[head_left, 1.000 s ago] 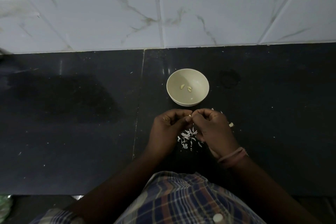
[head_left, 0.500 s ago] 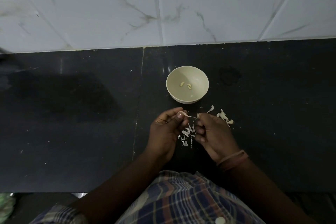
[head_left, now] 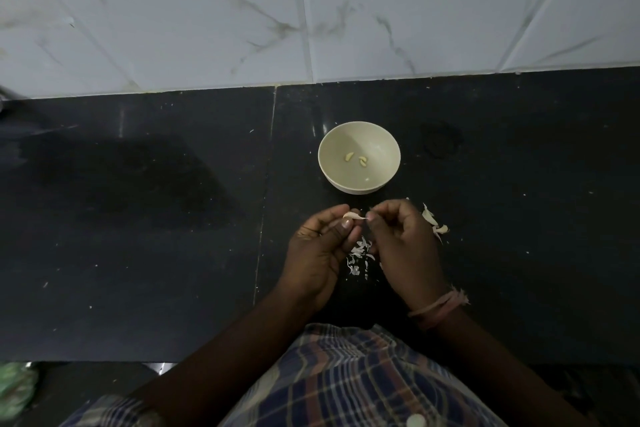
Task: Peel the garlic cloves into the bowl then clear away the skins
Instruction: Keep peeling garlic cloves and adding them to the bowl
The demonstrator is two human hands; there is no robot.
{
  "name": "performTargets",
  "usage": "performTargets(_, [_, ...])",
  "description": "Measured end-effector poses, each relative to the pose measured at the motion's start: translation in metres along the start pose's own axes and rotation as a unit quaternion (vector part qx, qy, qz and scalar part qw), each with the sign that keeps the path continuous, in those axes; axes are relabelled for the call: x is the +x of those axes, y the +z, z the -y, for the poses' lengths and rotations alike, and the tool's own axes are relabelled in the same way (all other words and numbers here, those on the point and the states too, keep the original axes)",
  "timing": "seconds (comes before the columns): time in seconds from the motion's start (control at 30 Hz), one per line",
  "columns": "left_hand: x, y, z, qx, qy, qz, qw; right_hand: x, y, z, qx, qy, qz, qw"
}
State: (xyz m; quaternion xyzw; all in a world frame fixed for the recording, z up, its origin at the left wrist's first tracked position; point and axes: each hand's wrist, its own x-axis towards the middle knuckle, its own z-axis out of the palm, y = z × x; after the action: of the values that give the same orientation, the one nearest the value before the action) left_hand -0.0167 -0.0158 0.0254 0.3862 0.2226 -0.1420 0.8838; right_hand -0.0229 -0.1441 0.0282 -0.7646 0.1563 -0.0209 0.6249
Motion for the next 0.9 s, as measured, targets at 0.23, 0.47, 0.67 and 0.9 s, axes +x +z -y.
performTargets(0.23, [0.004, -0.003, 0.003, 0.039, 0.024, -0.01, 0.999, -0.007, -0.001, 0.006, -0.043, -0.124, -0.014, 0.991])
performTargets(0.47, [0.001, -0.001, 0.001, 0.109, 0.082, 0.004, 0.991, -0.009, -0.001, 0.006, -0.013, -0.105, 0.003, 0.994])
performTargets(0.67, [-0.002, -0.001, -0.001, 0.152, 0.078, 0.025, 0.985, -0.007, -0.002, 0.005, 0.014, -0.06, 0.012, 0.998])
performTargets(0.9, [0.0, -0.001, -0.001, 0.139, 0.069, 0.009, 0.988, -0.003, -0.001, 0.014, 0.135, 0.043, -0.005, 0.99])
